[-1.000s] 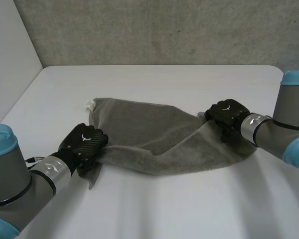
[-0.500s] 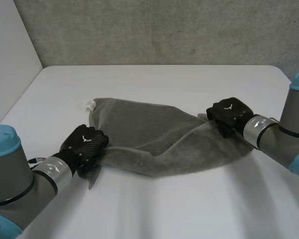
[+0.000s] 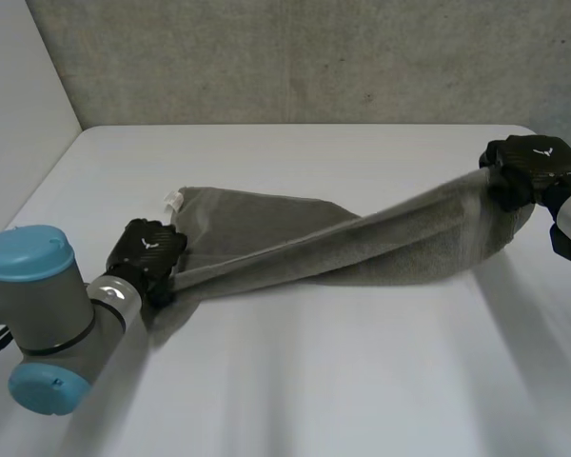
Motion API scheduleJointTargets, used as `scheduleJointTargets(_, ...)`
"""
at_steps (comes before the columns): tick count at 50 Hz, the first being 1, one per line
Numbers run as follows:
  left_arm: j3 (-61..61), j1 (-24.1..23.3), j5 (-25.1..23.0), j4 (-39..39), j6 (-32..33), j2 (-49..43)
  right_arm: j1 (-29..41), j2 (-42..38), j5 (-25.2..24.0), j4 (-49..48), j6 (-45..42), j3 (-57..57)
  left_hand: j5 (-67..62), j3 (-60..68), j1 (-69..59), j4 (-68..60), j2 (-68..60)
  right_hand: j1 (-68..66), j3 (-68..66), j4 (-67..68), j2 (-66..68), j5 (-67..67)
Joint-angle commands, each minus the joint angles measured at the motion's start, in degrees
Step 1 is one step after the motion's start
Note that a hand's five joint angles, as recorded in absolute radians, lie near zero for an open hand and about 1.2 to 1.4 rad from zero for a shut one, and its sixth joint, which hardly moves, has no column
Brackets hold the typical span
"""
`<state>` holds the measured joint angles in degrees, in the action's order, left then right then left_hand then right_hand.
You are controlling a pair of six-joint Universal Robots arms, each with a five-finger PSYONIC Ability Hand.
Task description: Fold the towel.
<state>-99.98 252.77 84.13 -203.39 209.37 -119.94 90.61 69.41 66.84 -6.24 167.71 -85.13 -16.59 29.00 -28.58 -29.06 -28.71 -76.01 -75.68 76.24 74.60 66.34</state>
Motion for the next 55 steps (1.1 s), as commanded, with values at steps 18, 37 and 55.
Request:
scheduleJointTargets(18,-0.83,-0.17,-0.45,1.16,-0.19,20.01,-4.82,20.92,-7.68,3.24,7.09,-2.86,-53.41,51.00,-51.42,-50.94,-51.29,-3.99,-4.32,3.76,5.40,3.66)
scheduleJointTargets(37,9.72,4.91,-6.69,15.39,-9.94,31.38,-8.10,15.52,-15.52,24.60,1.42,14.11,-53.41,51.00,-51.42,-50.94,-51.29,-3.99,-4.32,3.76,5.40,3.66)
scheduleJointTargets(55,40.78,2.73,-3.98,30.25,-12.05,-3.27,13.71,-8.94,10.84,10.33,-23.39,24.20,-53.41,51.00,-51.42,-50.94,-51.29,-3.99,-4.32,3.76,5.40,3.66)
